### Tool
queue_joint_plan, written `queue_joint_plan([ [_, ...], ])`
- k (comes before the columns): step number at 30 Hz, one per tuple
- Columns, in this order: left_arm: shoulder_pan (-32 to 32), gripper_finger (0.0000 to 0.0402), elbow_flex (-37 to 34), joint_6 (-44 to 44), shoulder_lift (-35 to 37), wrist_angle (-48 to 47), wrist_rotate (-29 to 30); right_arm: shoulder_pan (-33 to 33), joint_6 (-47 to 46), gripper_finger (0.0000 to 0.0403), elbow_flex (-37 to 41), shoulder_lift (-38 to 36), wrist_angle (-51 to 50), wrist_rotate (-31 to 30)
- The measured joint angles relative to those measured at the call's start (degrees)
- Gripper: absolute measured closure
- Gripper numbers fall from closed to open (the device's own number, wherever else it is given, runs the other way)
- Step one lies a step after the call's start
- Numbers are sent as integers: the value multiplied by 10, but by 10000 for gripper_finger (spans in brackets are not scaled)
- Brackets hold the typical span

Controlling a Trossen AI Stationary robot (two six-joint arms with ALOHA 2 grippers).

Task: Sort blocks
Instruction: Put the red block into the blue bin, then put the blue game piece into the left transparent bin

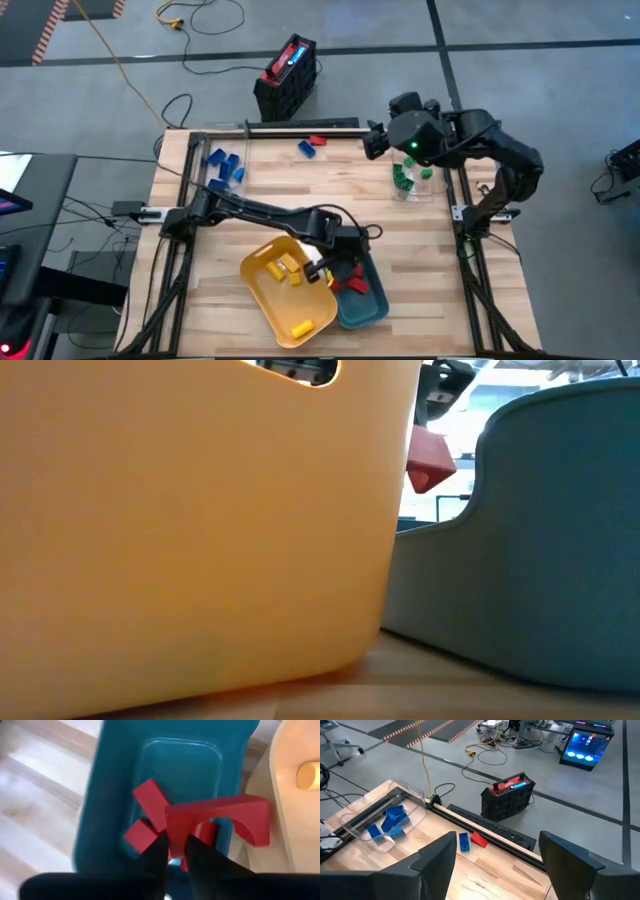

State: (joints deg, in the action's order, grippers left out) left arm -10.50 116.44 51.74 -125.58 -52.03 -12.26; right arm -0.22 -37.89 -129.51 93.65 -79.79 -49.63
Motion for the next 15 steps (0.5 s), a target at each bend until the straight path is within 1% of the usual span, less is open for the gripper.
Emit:
queue_joint_plan([
  [4, -5, 304, -1, -28, 0, 7, -2, 4, 1, 104, 0, 1, -1, 0],
  [7, -5, 275, 8, -94, 0, 5, 5, 4, 2, 104, 0, 0, -2, 0],
  [8, -5, 266, 11, -126, 0, 5, 23, 4, 2, 104, 0, 0, -2, 0],
  [10, -4, 253, 13, -196, 0, 3, 79, 4, 2, 104, 0, 0, -2, 0],
  [12, 1, 249, 13, -234, 2, -23, 117, 3, 2, 104, 0, 0, -2, 0],
  [13, 6, 249, 13, -255, 3, -43, 119, 3, 1, 104, 0, 0, -4, -1],
  [14, 14, 251, 13, -280, 3, -60, 107, 1, 1, 104, 0, 0, -8, -3],
  [15, 24, 255, 13, -305, 4, -68, 81, -1, -3, 104, 0, 0, -16, -7],
])
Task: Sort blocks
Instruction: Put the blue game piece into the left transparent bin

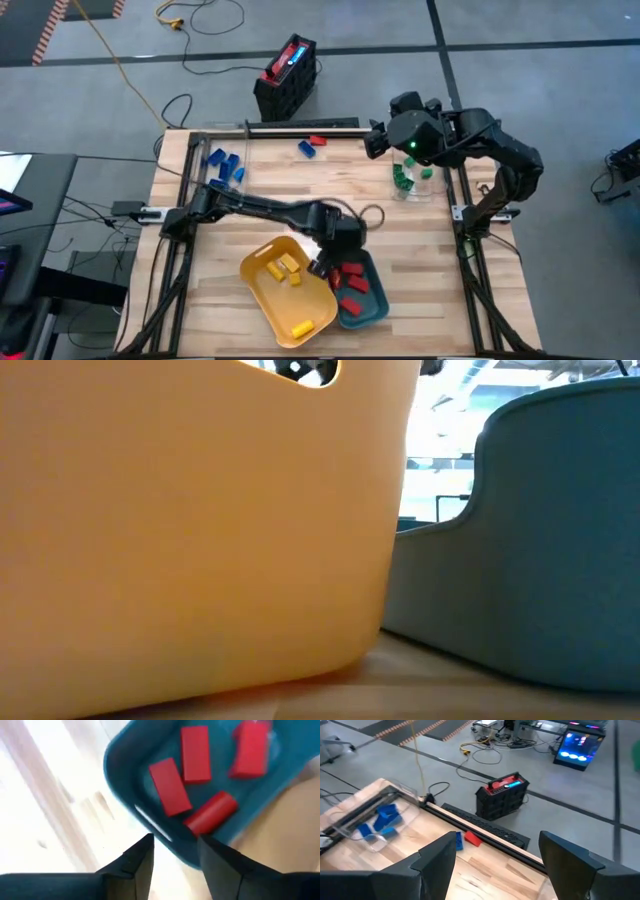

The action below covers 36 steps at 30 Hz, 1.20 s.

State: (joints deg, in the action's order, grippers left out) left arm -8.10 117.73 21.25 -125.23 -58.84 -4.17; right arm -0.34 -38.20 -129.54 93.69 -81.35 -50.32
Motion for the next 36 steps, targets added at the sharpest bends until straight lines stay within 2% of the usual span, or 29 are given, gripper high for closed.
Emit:
queue_joint_plan([
  [2, 23, 266, -11, -35, 10, -5, -51, -7, -13, 104, 0, 0, -20, -17],
  [4, 42, 278, -42, -55, 33, 11, -60, -16, -30, 104, 0, 0, -43, -34],
  [7, 62, 293, -119, -77, 97, 82, -52, -28, -50, 104, 12, -1, -66, -49],
  [12, 84, 304, -304, -126, 241, 241, -23, -27, -54, 104, 49, 0, -56, -51],
  [16, 108, 305, -429, -185, 338, 311, 9, 10, 4, 104, 81, -1, 8, -11],
  [22, 146, 305, -511, -259, 431, 312, 37, 93, 150, 104, 134, 4, 155, 125],
  [24, 152, 305, -515, -266, 454, 315, 51, 127, 205, 104, 165, 5, 209, 194],
  [27, 162, 305, -516, -271, 474, 293, 101, 190, 280, 104, 213, 5, 268, 309],
  [31, 191, 305, -516, -284, 477, 305, 122, 274, 358, 107, 259, 21, 296, 410],
  [36, 226, 305, -516, -316, 441, 336, 126, 339, 447, 112, 266, 87, 303, 478],
])
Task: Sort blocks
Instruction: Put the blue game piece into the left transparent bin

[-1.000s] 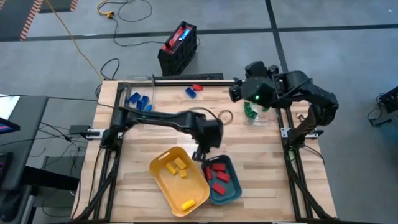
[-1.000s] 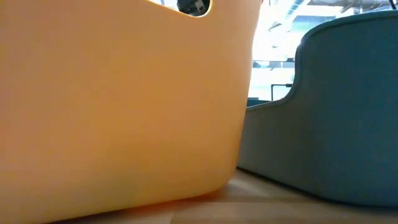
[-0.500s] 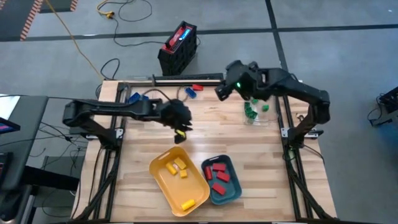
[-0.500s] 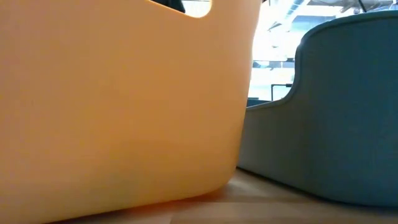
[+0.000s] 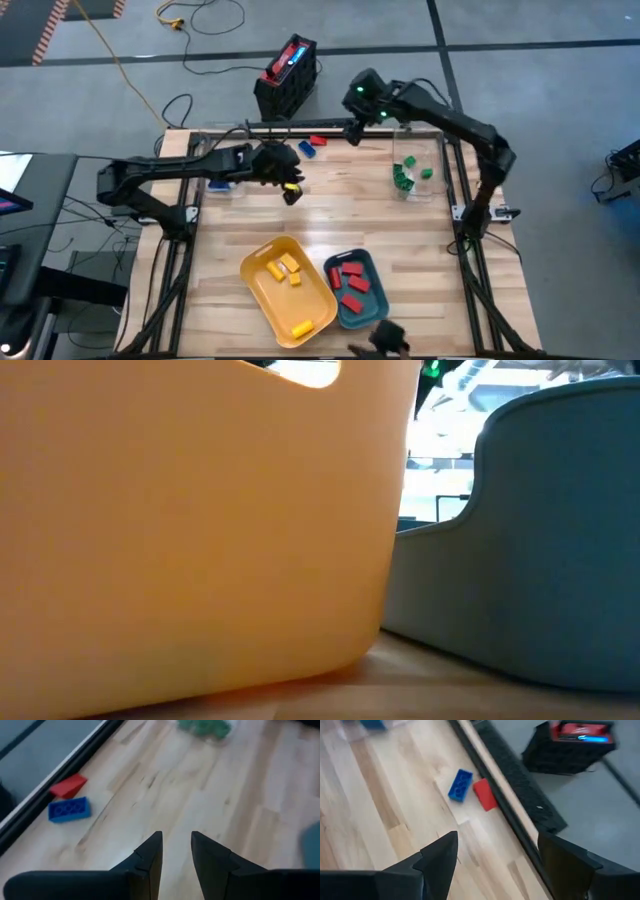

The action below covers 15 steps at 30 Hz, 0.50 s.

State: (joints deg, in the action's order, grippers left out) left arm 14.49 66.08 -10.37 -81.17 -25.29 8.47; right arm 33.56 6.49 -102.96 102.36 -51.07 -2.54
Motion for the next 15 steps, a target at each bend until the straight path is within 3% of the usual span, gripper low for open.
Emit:
queue_joint_plan([
  [4, 28, 305, 0, -16, -32, 6, 1, 31, 24, 113, -1, 53, 32, 60],
  [9, 68, 305, 0, -11, -65, 18, -5, 41, 25, 113, -15, 102, 38, 81],
  [15, 178, 305, 34, 1, -134, 22, -134, 33, 10, 113, -23, 82, 37, 85],
])
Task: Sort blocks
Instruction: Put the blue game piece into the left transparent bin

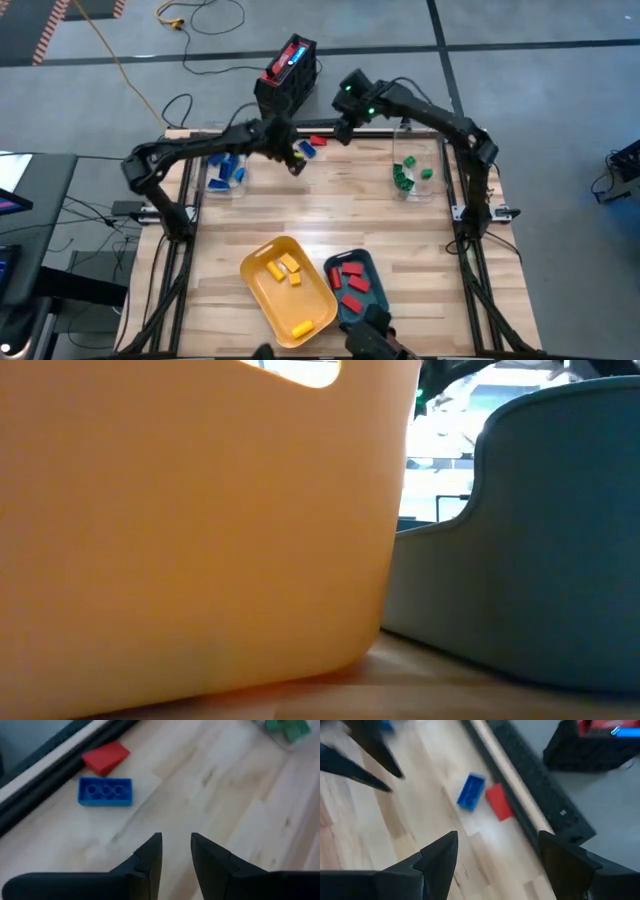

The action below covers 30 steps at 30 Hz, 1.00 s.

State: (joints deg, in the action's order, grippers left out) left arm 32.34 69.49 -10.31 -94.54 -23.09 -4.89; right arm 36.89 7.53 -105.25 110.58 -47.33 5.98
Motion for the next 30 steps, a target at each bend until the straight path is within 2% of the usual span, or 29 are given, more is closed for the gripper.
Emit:
queue_joint_plan([
  [2, 20, 305, 25, 6, -24, -3, -19, 10, -4, 113, -1, -20, 1, 0],
  [8, 48, 305, 140, 26, -111, -54, -25, 50, -17, 113, 20, -65, 0, 0],
  [17, 77, 305, 302, 28, -230, -188, -39, 75, -31, 113, 64, -109, 13, 0],
  [22, 87, 300, 376, 28, -259, -265, -46, 70, -38, 113, 92, -124, 27, 3],
  [30, 74, 297, 402, 65, -235, -348, -59, 70, -46, 113, 103, -142, 40, 14],
])
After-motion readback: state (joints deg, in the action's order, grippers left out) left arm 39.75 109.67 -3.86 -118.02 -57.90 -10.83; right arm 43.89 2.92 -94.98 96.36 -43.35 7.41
